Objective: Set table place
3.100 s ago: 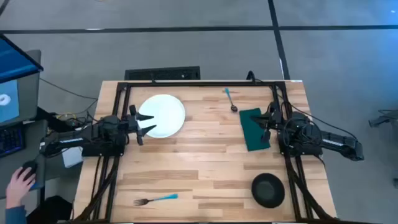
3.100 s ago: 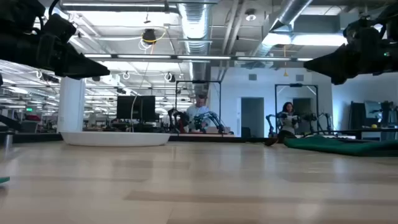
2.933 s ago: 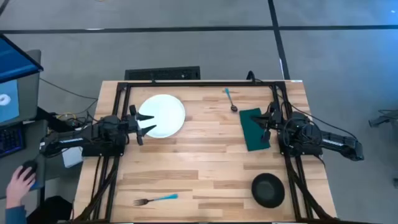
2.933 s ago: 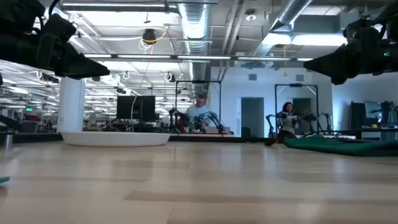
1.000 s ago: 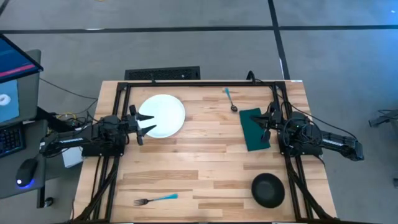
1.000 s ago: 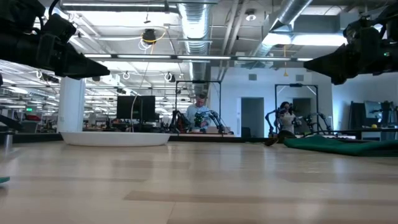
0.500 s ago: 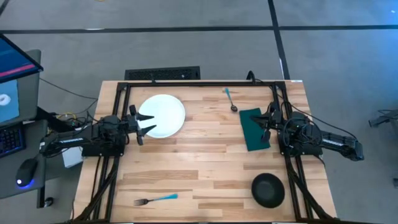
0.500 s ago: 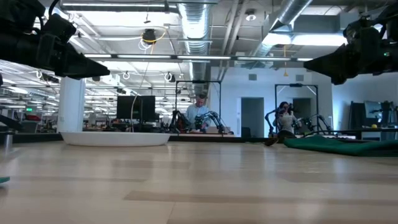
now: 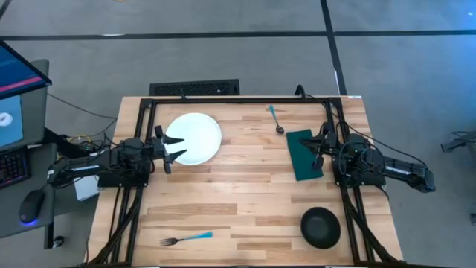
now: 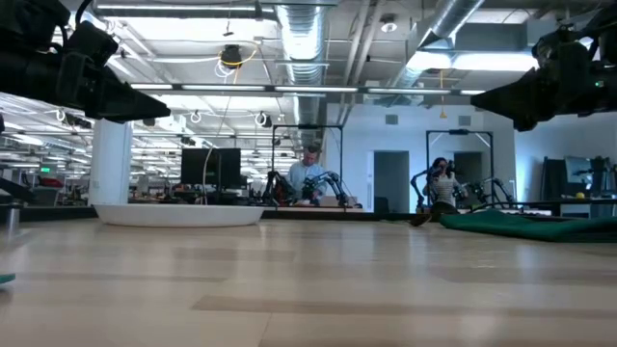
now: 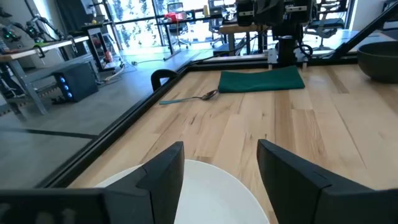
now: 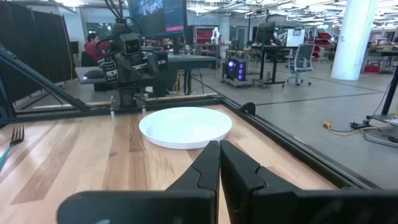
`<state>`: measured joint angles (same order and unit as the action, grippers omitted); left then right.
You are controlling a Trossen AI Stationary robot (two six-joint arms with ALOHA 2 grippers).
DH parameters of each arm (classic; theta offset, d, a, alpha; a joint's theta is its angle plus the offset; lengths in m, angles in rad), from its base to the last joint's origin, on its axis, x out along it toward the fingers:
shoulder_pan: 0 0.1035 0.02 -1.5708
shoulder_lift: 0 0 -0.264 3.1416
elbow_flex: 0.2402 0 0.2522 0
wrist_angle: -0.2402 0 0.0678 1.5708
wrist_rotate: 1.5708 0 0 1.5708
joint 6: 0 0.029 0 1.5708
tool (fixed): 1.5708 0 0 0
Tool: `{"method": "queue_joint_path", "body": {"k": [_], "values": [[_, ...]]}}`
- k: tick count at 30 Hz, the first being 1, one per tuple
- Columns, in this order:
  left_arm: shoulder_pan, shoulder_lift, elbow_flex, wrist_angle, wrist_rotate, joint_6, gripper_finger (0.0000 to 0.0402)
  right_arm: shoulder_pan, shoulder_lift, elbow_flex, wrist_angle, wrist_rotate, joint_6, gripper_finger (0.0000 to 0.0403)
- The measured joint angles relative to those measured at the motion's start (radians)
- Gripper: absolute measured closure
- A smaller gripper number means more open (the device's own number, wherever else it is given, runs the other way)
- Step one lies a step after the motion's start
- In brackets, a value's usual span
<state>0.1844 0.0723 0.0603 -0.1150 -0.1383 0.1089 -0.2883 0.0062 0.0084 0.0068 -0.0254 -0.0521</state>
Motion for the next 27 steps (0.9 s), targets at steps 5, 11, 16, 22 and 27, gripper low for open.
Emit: {"method": "queue_joint_path", "body": {"k": [5, 11, 16, 22, 27], "values": [[0.000, 0.000, 0.000, 0.000, 0.000, 0.000, 0.0207, 0.000, 0.000, 0.000, 0.000, 0.000, 0.000, 0.0367], [0.000, 0.000, 0.000, 0.000, 0.000, 0.000, 0.0207, 0.000, 0.000, 0.000, 0.000, 0.000, 0.000, 0.0367], [0.000, 0.000, 0.000, 0.000, 0.004, -0.040, 0.0207, 0.000, 0.000, 0.000, 0.000, 0.000, 0.000, 0.0367], [0.000, 0.000, -0.001, 0.007, -0.011, -0.051, 0.0207, 0.000, 0.000, 0.000, 0.000, 0.000, 0.000, 0.0367], [0.000, 0.000, -0.004, 0.039, -0.081, -0.058, 0.0207, -0.001, 0.000, 0.000, 0.000, 0.000, -0.030, 0.0367]]}}
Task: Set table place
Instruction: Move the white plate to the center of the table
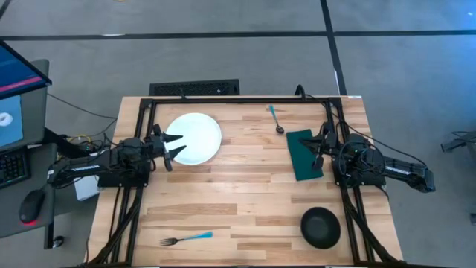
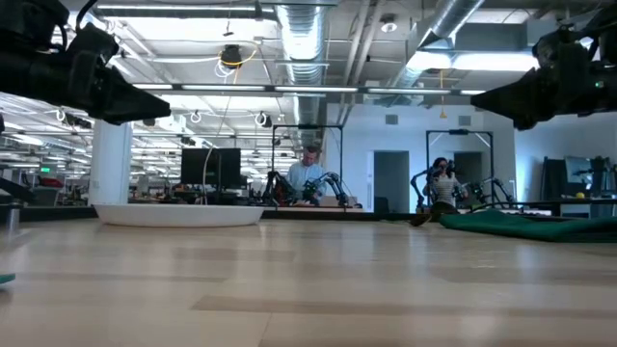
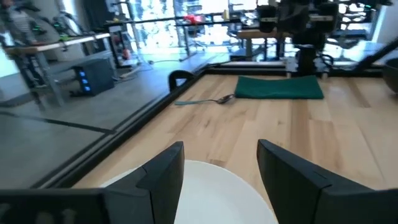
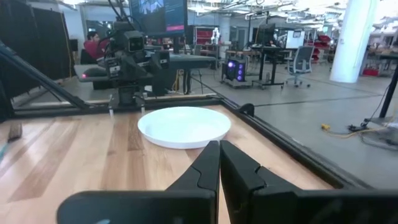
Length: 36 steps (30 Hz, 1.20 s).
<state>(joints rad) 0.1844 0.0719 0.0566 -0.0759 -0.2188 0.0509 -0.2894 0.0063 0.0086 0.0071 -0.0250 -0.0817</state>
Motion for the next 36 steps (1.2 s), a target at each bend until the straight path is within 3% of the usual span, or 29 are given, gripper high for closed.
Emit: {"method": "queue_joint_path", "body": {"k": [7, 18, 23, 29, 36], "values": [[0.000, 0.000, -0.001, 0.020, -0.030, -0.027, 0.0207, 0.000, 0.000, 0.000, 0.000, 0.000, -0.031, 0.0367], [0.010, 0.124, 0.029, 0.006, -0.218, -0.217, 0.0207, 0.000, 0.000, 0.000, 0.005, 0.008, -0.139, 0.0367], [0.080, 0.290, 0.156, -0.020, -0.234, -0.296, 0.0207, 0.000, 0.000, 0.000, 0.051, 0.011, -0.155, 0.0367], [0.225, 0.574, 0.386, -0.242, -0.227, -0.321, 0.0207, 0.000, 0.000, 0.000, 0.065, 0.011, -0.146, 0.0367], [0.449, 0.923, 0.659, -0.553, -0.064, -0.302, 0.0207, 0.000, 0.000, 0.000, 0.068, 0.011, -0.064, 0.0367]]}}
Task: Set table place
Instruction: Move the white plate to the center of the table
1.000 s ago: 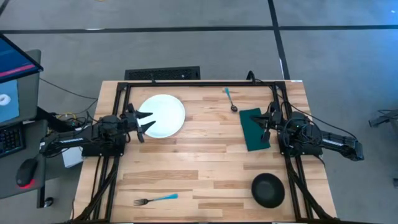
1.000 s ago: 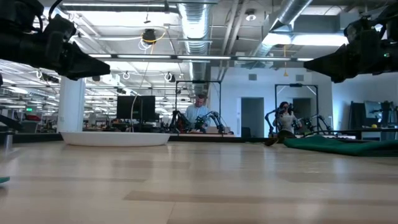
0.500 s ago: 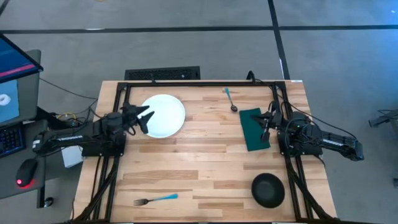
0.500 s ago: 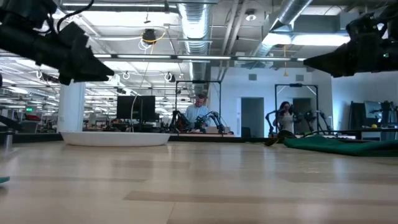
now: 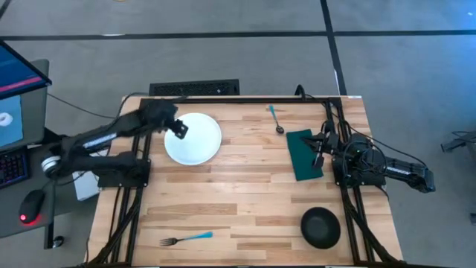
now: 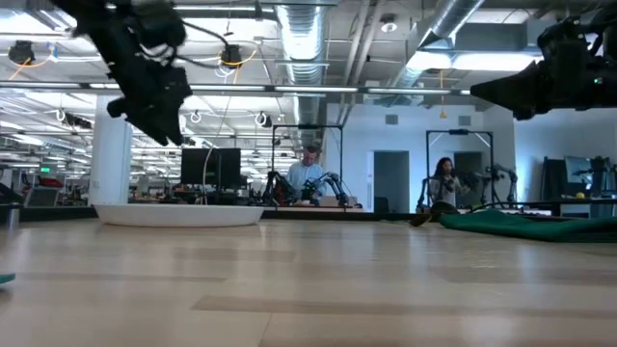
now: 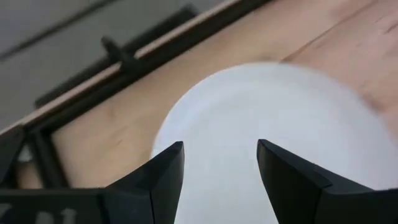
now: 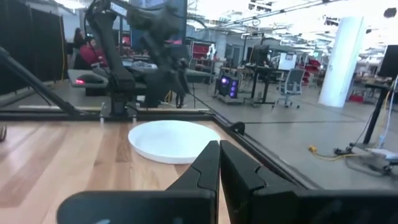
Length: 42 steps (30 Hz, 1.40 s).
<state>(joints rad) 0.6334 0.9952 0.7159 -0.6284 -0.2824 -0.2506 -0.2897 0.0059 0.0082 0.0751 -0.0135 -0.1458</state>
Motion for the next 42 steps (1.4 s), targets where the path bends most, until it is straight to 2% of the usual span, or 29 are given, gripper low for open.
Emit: {"method": "queue_joint_path", "body": {"k": [5, 9, 11, 21, 29, 35, 40, 42], "values": [[0.141, 0.208, 0.108, -0.071, 0.040, 0.067, 0.0207, 0.000, 0.000, 0.000, 0.000, 0.000, 0.057, 0.0367], [0.236, 0.349, 0.147, -0.069, 0.193, 0.109, 0.0207, 0.000, 0.000, 0.000, 0.000, 0.000, 0.097, 0.0367], [0.269, 0.413, 0.158, -0.061, 0.227, 0.111, 0.0207, 0.000, 0.000, 0.000, 0.000, 0.000, 0.104, 0.0367], [0.346, 0.665, 0.205, -0.064, 0.183, 0.137, 0.0207, 0.000, 0.000, 0.000, 0.000, 0.000, 0.103, 0.0367], [0.335, 0.718, 0.218, -0.072, 0.227, 0.157, 0.0214, 0.000, 0.000, 0.000, 0.000, 0.000, 0.093, 0.0367], [0.336, 0.720, 0.216, -0.071, 0.227, 0.167, 0.0279, 0.000, 0.000, 0.000, -0.001, 0.000, 0.086, 0.0367], [0.337, 0.720, 0.215, -0.074, 0.225, 0.302, 0.0366, 0.000, 0.000, 0.000, -0.001, 0.000, 0.085, 0.0367], [0.337, 0.720, 0.215, -0.074, 0.232, 0.326, 0.0388, 0.000, 0.000, 0.000, -0.002, 0.000, 0.085, 0.0367]]}}
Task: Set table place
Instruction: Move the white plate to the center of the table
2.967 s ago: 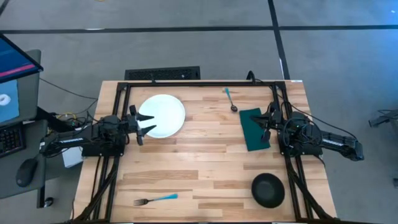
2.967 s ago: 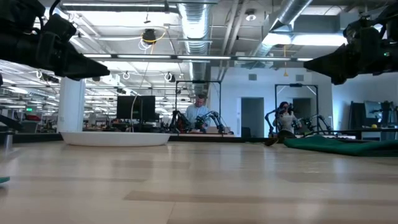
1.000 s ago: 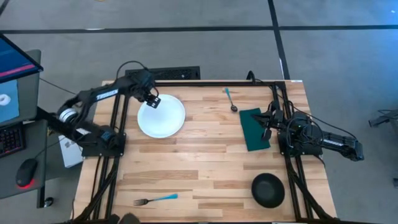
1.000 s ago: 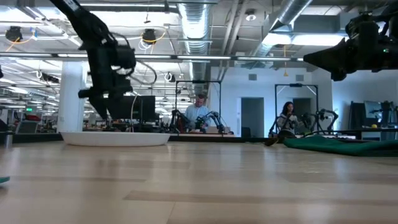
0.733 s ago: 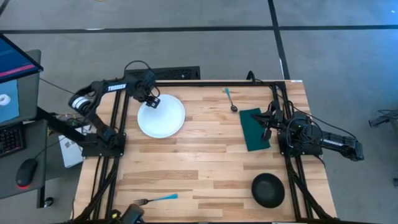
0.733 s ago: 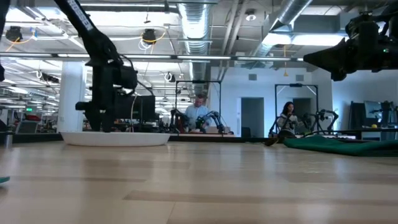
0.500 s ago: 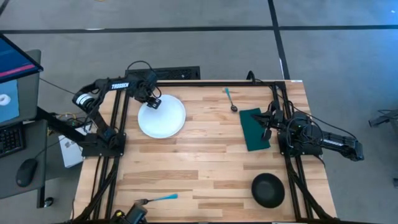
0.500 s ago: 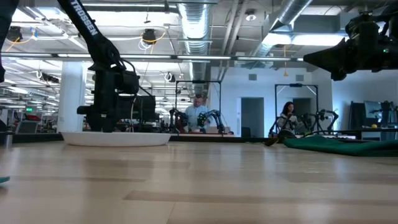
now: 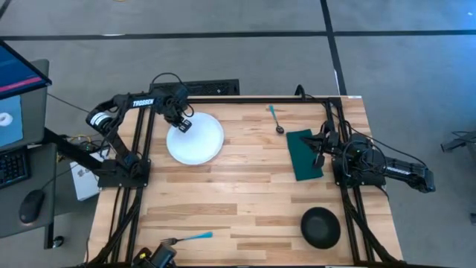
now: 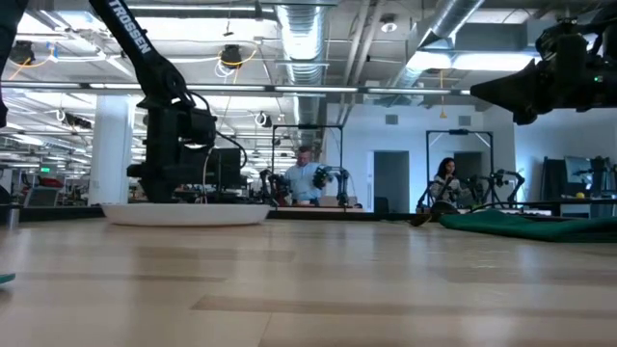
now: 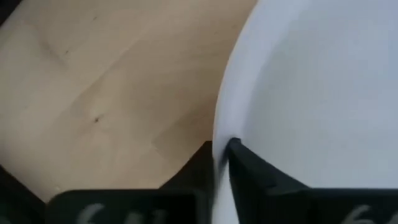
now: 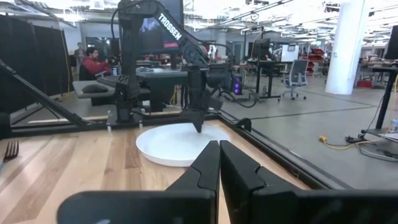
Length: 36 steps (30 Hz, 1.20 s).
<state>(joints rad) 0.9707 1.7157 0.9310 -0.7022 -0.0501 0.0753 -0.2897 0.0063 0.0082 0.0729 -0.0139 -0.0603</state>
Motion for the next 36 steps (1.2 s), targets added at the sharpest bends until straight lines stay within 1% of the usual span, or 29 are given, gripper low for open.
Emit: {"method": "queue_joint_path", "body": {"k": [5, 8, 10, 12, 15, 19, 25, 29, 33, 36], "values": [[0.000, 0.000, -0.001, 0.002, 0.002, -0.009, 0.0388, 0.000, 0.000, 0.000, -0.015, 0.000, 0.000, 0.0367], [0.000, 0.000, -0.001, 0.007, 0.002, -0.008, 0.0396, 0.000, 0.000, 0.000, -0.017, 0.000, 0.000, 0.0367], [0.000, 0.002, 0.008, 0.009, 0.018, 0.008, 0.0397, 0.000, 0.000, 0.000, -0.017, 0.000, 0.000, 0.0367], [0.000, 0.004, 0.027, 0.009, 0.064, 0.014, 0.0399, 0.000, 0.000, 0.000, -0.017, 0.000, 0.000, 0.0367], [-0.016, 0.011, 0.074, 0.009, 0.173, 0.020, 0.0401, 0.000, 0.000, 0.000, -0.018, 0.000, 0.000, 0.0367], [-0.055, 0.010, 0.170, 0.014, 0.283, 0.033, 0.0400, 0.000, 0.000, 0.000, -0.027, 0.000, 0.001, 0.0367], [-0.138, 0.009, 0.359, -0.022, 0.377, 0.043, 0.0400, 0.000, 0.000, 0.000, -0.046, 0.000, 0.007, 0.0367], [-0.217, 0.007, 0.490, -0.058, 0.455, 0.036, 0.0400, 0.000, 0.000, 0.000, -0.045, 0.000, 0.007, 0.0367], [-0.319, 0.006, 0.599, -0.106, 0.457, 0.035, 0.0400, 0.000, 0.000, 0.000, -0.044, 0.000, 0.008, 0.0367], [-0.406, 0.005, 0.638, -0.113, 0.454, 0.028, 0.0401, 0.000, 0.000, 0.000, -0.044, 0.000, 0.008, 0.0367]]}}
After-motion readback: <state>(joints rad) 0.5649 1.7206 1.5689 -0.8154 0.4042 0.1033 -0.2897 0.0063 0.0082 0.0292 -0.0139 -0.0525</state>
